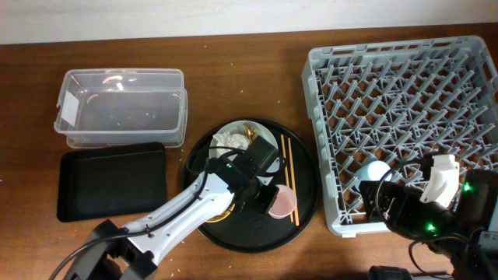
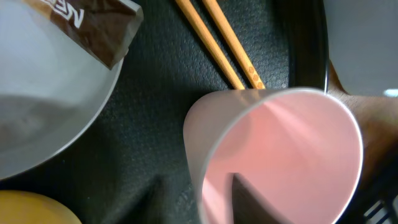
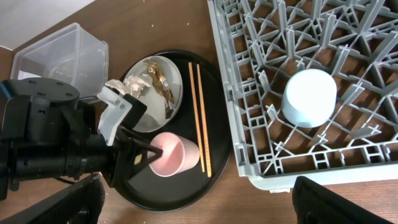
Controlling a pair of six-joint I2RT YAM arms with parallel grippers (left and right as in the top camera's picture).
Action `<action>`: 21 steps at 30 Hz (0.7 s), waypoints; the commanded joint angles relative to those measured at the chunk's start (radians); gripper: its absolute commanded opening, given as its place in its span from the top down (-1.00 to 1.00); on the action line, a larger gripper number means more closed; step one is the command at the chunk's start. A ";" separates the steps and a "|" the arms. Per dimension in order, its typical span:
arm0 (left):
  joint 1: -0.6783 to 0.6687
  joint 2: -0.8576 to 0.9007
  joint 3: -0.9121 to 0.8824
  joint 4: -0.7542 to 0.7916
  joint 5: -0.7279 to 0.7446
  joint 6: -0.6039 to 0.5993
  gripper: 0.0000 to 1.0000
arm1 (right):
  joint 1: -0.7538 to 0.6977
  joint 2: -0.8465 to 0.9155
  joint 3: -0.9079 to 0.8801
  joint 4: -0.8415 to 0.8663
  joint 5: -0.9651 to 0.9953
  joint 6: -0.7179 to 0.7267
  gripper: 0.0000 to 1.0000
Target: Sort waste into correct bins and load items into the dishwasher rack
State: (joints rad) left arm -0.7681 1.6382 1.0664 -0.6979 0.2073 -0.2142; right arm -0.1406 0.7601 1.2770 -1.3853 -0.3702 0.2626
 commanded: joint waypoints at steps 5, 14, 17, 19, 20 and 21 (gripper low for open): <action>0.069 -0.148 0.063 -0.085 0.103 -0.016 0.99 | 0.003 0.003 0.004 -0.011 -0.017 -0.053 -0.93; 0.536 -0.368 0.096 -0.034 1.223 0.103 1.00 | 0.005 0.008 -0.163 0.216 -0.761 -0.341 -0.85; 0.535 -0.368 0.096 -0.020 1.319 0.103 0.99 | 0.053 0.033 -0.166 0.303 -0.902 -0.341 -0.84; 0.535 -0.368 0.096 -0.007 1.315 0.103 0.99 | 0.139 0.055 -0.166 0.396 -0.909 -0.298 -0.84; 0.535 -0.368 0.096 0.008 1.315 0.103 0.99 | 0.198 0.076 -0.166 0.447 -0.892 -0.261 -0.84; 0.536 -0.368 0.096 0.011 1.312 0.103 0.99 | 0.239 0.094 -0.166 0.487 -0.872 -0.227 -0.83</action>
State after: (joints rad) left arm -0.2344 1.2686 1.1622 -0.6998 1.4593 -0.1318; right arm 0.0120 0.8188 1.1122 -0.9585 -1.2098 -0.0357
